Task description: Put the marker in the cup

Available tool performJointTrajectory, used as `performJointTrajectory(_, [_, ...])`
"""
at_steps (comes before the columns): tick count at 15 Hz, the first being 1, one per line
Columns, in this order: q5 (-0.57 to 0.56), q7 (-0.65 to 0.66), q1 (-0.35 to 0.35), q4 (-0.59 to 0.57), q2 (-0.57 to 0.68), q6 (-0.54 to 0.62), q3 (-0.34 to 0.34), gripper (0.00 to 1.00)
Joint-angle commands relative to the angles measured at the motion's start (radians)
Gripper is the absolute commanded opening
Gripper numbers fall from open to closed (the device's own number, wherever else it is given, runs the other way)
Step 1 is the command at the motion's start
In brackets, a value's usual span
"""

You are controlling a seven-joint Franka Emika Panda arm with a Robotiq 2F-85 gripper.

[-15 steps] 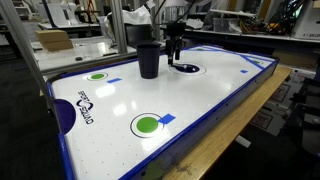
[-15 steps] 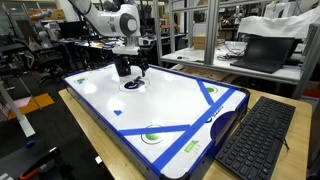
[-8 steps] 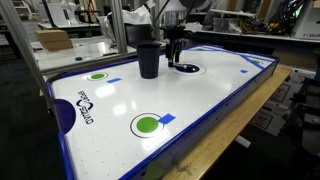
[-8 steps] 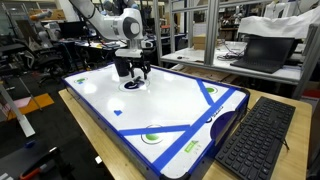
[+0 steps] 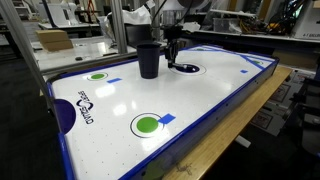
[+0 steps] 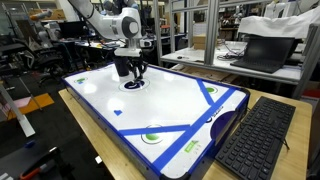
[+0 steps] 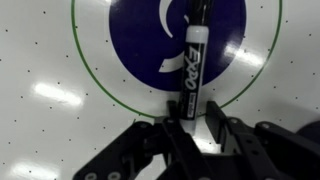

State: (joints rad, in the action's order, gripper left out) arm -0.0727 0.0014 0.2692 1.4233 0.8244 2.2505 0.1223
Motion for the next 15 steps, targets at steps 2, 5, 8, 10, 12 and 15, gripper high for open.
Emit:
performJointTrajectory(2, [-0.011, 0.012, 0.007, -0.016, 0.007, -0.014, -0.012, 0.00])
performJointTrajectory(5, [-0.009, 0.019, 0.010, -0.007, -0.019, -0.017, -0.009, 0.05])
performJointTrajectory(8, [-0.006, 0.029, 0.019, 0.031, -0.097, 0.023, 0.003, 0.05])
performJointTrajectory(10, [-0.011, 0.044, 0.035, 0.065, -0.177, 0.043, 0.009, 0.05])
performJointTrajectory(12, [-0.023, 0.080, 0.064, 0.095, -0.260, 0.054, 0.009, 0.05])
performJointTrajectory(15, [-0.041, 0.140, 0.105, 0.148, -0.375, 0.108, 0.016, 0.05])
